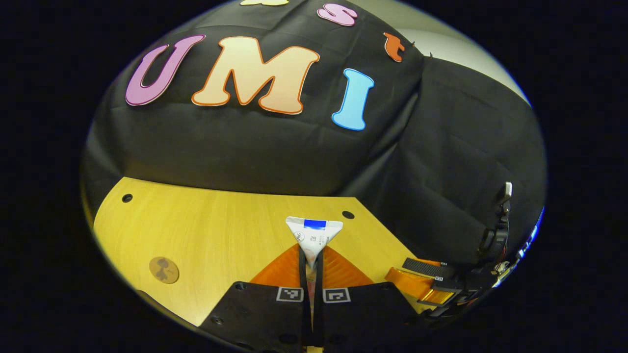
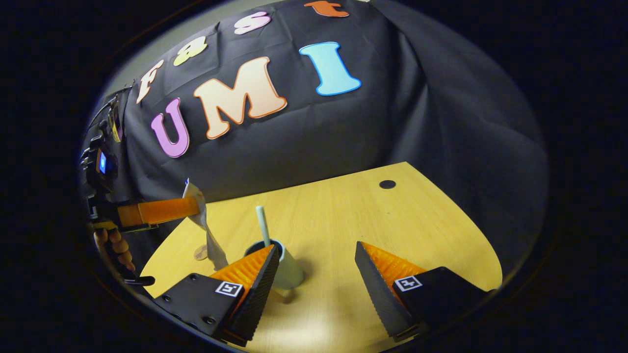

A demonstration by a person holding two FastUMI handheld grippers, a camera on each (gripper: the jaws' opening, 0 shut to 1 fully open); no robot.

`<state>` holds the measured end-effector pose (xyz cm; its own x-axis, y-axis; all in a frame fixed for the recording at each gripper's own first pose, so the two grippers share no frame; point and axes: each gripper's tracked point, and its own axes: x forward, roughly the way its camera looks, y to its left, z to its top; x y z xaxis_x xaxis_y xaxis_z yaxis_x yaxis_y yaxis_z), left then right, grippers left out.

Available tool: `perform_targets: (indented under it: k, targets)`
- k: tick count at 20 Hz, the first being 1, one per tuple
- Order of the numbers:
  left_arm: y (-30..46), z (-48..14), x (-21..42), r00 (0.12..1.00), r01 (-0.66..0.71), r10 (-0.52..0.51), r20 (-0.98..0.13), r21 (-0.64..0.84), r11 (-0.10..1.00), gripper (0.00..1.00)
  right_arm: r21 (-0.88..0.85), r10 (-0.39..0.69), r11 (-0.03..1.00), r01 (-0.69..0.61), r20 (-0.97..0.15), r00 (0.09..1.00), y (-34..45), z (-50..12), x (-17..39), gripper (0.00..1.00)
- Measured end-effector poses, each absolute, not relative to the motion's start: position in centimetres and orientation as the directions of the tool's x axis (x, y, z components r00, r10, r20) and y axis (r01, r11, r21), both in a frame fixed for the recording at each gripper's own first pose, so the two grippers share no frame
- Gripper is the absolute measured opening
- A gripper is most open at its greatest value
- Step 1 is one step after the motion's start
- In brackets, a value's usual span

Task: Put the toothbrush and toothpaste on the desktop into the cup, then pick up the cup and place it on the coaster on the desktop.

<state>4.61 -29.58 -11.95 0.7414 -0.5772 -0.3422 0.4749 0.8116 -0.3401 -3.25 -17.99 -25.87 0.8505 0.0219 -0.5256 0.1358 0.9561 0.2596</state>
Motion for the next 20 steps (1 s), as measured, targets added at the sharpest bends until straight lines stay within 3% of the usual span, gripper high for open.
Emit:
perform_targets:
  k: [10,20]
  targets:
    - [-35.2,-13.9,6.0,0.715,0.545,-0.632,-0.299,-0.328,0.772,0.0,0.214,-0.028,0.961,0.176,-0.558,0.829,-20.9,-25.6,-6.1,0.96]
    - [-35.6,-18.3,4.7,0.719,0.524,-0.591,-0.366,-0.274,0.807,0.03,0.209,0.002,0.968,0.14,-0.564,0.826,-20.4,-25.4,-5.3,0.96]
